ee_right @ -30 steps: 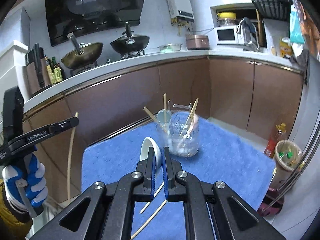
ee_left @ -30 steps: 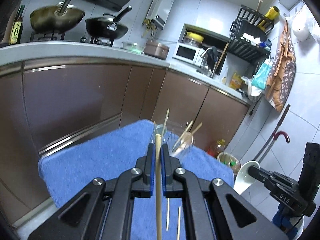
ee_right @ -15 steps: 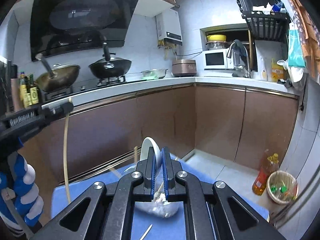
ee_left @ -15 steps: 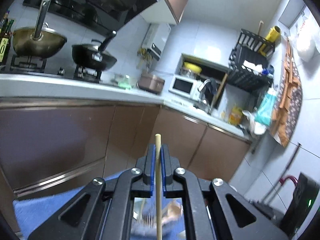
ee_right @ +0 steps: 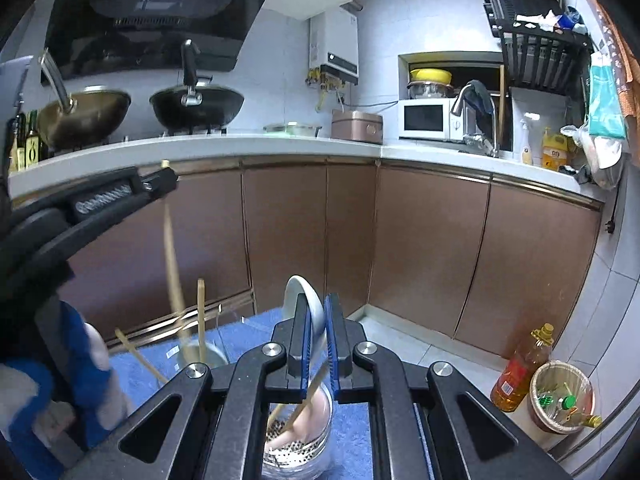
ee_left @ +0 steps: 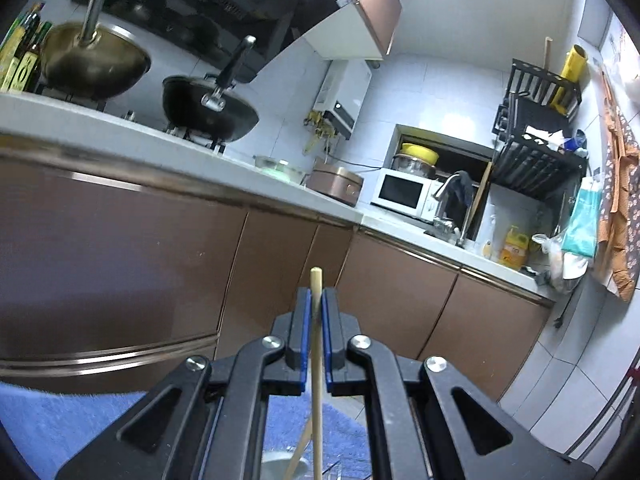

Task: Organize utensils
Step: 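Lower the white spoon and the chopstick into the holder with both tools, then open both tools and withdraw them from the holder over the towel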

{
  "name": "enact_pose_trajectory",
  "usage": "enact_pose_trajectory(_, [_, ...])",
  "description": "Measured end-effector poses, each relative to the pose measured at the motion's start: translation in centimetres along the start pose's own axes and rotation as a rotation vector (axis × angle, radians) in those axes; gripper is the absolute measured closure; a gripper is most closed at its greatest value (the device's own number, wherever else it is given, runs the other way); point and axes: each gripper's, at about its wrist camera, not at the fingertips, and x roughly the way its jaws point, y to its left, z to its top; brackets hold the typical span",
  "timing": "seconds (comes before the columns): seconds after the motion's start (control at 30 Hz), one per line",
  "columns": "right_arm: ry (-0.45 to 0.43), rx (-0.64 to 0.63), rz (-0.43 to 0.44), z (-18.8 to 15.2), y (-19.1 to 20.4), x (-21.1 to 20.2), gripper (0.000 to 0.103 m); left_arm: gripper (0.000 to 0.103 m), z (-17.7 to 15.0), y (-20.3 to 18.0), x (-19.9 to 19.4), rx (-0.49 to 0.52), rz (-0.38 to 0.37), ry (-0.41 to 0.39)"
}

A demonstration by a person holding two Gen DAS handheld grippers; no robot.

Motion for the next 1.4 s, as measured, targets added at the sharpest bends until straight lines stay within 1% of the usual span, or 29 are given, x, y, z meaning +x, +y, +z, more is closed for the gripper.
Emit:
enact_pose_trajectory(0.07, [-0.03, -0.024, -0.017, -0.7, 0.3, -0.4, 0.09, 0.097, -0.8, 0.4, 0.0, 0.01, 0.008, 0.006])
enact_pose_trajectory(0.17, [-0.036, -0.013, 0.01, -0.6, 0.4, -0.9, 0.082, 0.092, -1.2, 0.7, -0.1, 0.013, 0.002, 0.027])
enact_pose_trajectory(0.27, [-0.029, -0.02, 0.025, -0.5, 0.4, -1.1, 0.082, 0.084, -1.1, 1.0, -0.9, 0.03, 0.007, 0.028])
enact_pose_trajectory(0.37, [-0.037, -0.015, 0.023, -0.1, 0.3, -1.8, 0.082, 0.083, -0.6, 1.1, -2.1, 0.05, 0.007, 0.028])
enact_pose_trajectory(0.43, [-0.046, 0.001, 0.022, 0.4, -0.1, -2.8, 0.079, 0.083, -0.4, 1.1, -3.1, 0.08, 0.008, 0.037])
enact_pose_trajectory(0.47, [-0.051, 0.011, 0.021, 0.6, -0.3, -3.3, 0.078, 0.08, -0.2, 1.1, -3.8, 0.095, 0.01, 0.037])
enact_pose_trajectory(0.6, [-0.074, 0.043, 0.009, 1.3, -1.0, -6.4, 0.073, 0.063, 0.9, 0.8, -6.4, 0.147, 0.033, 0.041])
enact_pose_trajectory(0.63, [-0.076, 0.051, 0.007, 1.4, -1.2, -7.0, 0.072, 0.062, 1.1, 0.8, -7.1, 0.163, 0.044, 0.052])
enact_pose_trajectory(0.7, [-0.076, 0.075, 0.004, 1.6, -1.6, -8.8, 0.068, 0.059, 1.6, 0.9, -8.8, 0.172, 0.045, 0.079])
enact_pose_trajectory(0.83, [-0.066, 0.116, 0.003, 1.6, -1.9, -11.8, 0.064, 0.058, 2.0, 1.0, -11.9, 0.206, 0.076, 0.128])
enact_pose_trajectory(1.0, [-0.055, 0.149, -0.006, 1.1, -1.6, -16.0, 0.058, 0.056, 2.2, 1.2, -16.5, 0.246, 0.081, 0.151])
enact_pose_trajectory(1.1, [-0.044, 0.15, -0.016, 0.6, -0.9, -18.3, 0.055, 0.053, 2.2, 1.7, -18.9, 0.251, 0.08, 0.159])
enact_pose_trajectory(1.2, [-0.04, 0.163, -0.025, 0.1, -0.3, -20.4, 0.05, 0.052, 2.2, 2.7, -21.1, 0.242, 0.082, 0.167])
enact_pose_trajectory(1.3, [-0.038, 0.161, -0.033, -0.2, 0.2, -22.0, 0.048, 0.052, 2.4, 3.5, -22.9, 0.237, 0.082, 0.166])
enact_pose_trajectory(1.33, [-0.039, 0.158, -0.036, -0.3, 0.5, -22.6, 0.047, 0.052, 2.4, 3.7, -23.5, 0.243, 0.092, 0.162])
enact_pose_trajectory(1.4, [-0.043, 0.153, -0.043, -0.4, 1.0, -23.4, 0.041, 0.051, 2.4, 4.2, -24.5, 0.247, 0.108, 0.159])
